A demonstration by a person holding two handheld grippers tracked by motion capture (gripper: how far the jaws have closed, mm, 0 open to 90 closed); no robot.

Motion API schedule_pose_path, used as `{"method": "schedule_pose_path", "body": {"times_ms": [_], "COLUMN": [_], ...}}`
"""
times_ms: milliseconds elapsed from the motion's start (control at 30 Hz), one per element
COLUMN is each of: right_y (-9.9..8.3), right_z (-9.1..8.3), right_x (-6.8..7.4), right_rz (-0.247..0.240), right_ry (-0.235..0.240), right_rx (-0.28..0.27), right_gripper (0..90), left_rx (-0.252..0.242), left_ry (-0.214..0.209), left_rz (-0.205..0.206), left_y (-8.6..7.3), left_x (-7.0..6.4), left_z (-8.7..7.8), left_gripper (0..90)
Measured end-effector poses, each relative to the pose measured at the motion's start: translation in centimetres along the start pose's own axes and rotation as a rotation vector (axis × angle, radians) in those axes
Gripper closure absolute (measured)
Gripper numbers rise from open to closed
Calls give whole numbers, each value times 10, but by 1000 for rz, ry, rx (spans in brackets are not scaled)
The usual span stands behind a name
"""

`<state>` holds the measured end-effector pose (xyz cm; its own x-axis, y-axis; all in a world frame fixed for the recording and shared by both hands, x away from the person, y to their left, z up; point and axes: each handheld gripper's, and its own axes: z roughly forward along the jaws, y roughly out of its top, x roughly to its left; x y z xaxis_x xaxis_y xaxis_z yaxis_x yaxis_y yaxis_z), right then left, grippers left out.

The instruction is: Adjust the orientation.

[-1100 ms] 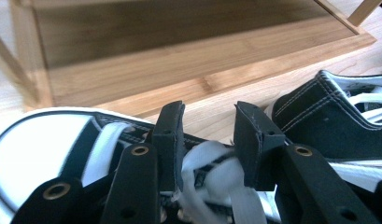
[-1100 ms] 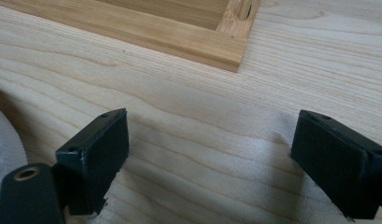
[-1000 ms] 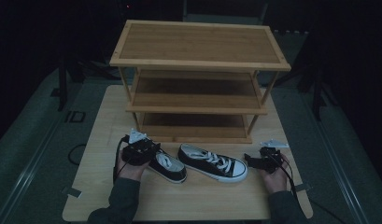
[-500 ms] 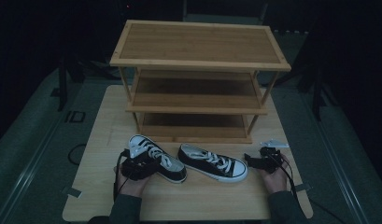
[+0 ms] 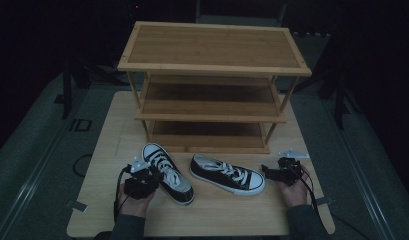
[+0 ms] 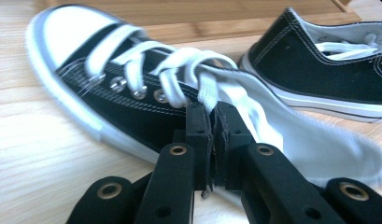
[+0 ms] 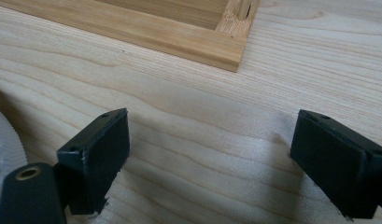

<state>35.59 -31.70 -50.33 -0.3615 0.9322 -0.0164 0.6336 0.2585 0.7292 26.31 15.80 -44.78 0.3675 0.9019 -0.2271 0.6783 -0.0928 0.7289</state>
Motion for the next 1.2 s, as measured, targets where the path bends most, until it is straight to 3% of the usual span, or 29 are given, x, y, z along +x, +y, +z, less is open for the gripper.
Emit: {"method": "schedule_pose_path", "body": {"times_ms": [167, 267, 400, 500, 767, 900, 1067, 1200], "right_y": [0, 0, 0, 0, 0, 0, 0, 0], "right_z": [0, 0, 0, 0, 0, 0, 0, 0], "right_x": [0, 0, 0, 0, 0, 0, 0, 0], "right_rz": [0, 0, 0, 0, 0, -1, -1, -1], "right_ry": [0, 0, 0, 0, 0, 0, 0, 0], "right_rx": [0, 0, 0, 0, 0, 0, 0, 0], "right_gripper": [113, 114, 113, 113, 113, 113, 113, 113], "left_rx": [-26, -13, 24, 48, 48, -6, -72, -87], "left_ry": [37, 30, 37, 44, 30, -17, -19, -33], "left_rz": [-28, -36, -19, -21, -39, -91, -107, -123], "left_y": [-5, -4, -7, -10, -10, -12, -13, -13], "left_x": [8, 8, 3, 3, 5, 14, 17, 19], "left_z": [-8, -5, 2, 6, 9, 3, -3, -6], "left_gripper": [819, 675, 636, 690, 856, 880, 885, 887]}}
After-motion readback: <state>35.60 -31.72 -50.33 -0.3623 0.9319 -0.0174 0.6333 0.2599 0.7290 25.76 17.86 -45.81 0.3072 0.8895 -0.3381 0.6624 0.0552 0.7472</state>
